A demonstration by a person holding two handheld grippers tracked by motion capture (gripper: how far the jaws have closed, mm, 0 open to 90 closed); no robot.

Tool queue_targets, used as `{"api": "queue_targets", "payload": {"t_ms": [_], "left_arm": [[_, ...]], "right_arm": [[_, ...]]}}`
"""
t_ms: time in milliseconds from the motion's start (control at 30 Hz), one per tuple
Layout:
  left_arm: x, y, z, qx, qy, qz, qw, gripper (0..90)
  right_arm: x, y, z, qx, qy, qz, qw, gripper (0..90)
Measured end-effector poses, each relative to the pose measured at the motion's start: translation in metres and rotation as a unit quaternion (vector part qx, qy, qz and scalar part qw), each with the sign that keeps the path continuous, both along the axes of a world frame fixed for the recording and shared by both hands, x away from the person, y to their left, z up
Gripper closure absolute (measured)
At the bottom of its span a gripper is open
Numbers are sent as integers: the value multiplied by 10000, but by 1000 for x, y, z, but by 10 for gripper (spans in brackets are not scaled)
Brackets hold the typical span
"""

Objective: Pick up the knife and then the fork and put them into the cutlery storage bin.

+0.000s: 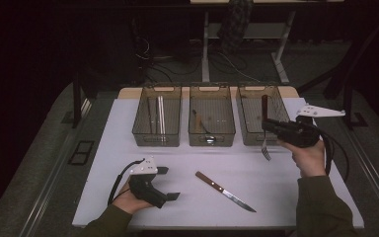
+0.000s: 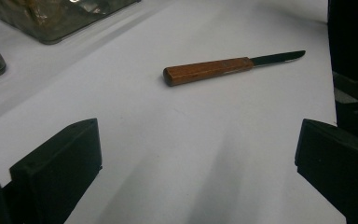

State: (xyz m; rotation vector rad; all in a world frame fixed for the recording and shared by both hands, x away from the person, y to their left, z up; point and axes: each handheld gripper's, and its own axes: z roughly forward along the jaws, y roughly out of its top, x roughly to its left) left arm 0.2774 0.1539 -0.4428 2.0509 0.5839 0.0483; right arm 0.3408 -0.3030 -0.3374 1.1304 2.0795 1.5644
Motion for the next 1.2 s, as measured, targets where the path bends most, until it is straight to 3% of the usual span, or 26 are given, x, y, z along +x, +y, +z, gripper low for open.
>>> {"api": "queue_targets", "payload": {"t_ms": [133, 333, 633, 833, 1200], "left_arm": [[0, 0, 0, -20, 3, 19, 10000, 0], [0, 0, 0, 3, 6, 1, 10000, 0], [0, 0, 0, -29, 9, 9, 10000, 0], [-1, 1, 1, -46, 13, -14, 10000, 0], [-1, 1, 1, -53, -10, -39, 10000, 0]], "right_arm": [[8, -9, 12, 94, -184, -328, 9992, 766], [27, -16, 22, 12, -332, -825, 9960, 767], [61, -17, 23, -197, -269, -1259, 9915, 766], [78, -20, 10, -218, -182, -1598, 9867, 766], [96, -14, -25, -620, 96, -1844, 9809, 765]]}}
